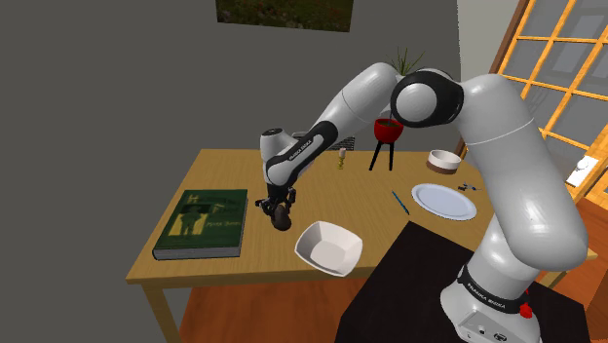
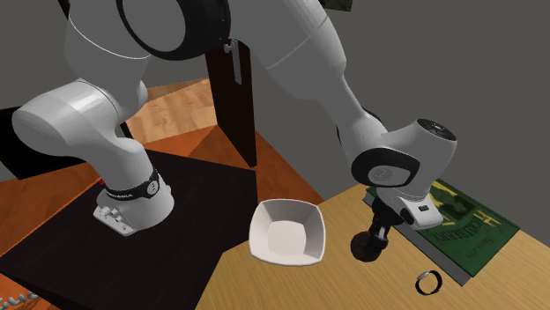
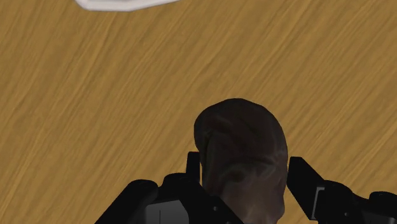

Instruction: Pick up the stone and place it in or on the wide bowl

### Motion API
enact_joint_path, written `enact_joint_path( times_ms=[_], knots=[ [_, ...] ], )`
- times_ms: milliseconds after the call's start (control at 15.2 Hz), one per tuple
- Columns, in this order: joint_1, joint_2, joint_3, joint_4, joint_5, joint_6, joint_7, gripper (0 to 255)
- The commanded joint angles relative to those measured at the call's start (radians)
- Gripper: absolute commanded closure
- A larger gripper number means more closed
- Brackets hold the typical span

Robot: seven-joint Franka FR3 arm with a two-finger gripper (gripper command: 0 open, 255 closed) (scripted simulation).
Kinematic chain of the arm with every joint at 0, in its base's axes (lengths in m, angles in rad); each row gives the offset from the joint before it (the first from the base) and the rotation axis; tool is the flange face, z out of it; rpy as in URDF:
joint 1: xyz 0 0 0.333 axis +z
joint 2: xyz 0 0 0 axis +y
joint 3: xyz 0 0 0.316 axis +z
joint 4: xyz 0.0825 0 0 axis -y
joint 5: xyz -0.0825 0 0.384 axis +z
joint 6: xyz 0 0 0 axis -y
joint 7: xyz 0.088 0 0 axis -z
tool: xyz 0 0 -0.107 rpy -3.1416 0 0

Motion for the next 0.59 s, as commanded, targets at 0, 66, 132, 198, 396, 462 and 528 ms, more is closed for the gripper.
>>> enact_joint_path(
  times_ms=[0, 66, 132, 198, 396, 462, 528],
  knots=[
    [0.000, 0.001, 0.000, 0.000, 0.000, 0.000, 0.000, 255],
    [0.000, 0.000, 0.000, -0.002, 0.000, 0.000, 0.000, 255],
    [0.000, 0.001, 0.000, -0.001, 0.000, 0.000, 0.001, 255],
    [0.000, 0.001, 0.000, -0.001, 0.000, 0.000, 0.001, 255],
    [0.000, 0.001, 0.000, -0.001, 0.000, 0.000, 0.000, 255],
    [-0.001, -0.010, 0.001, -0.004, 0.001, -0.008, -0.001, 255],
    [-0.002, -0.020, 0.002, -0.006, 0.002, -0.016, -0.002, 255]
  ],
)
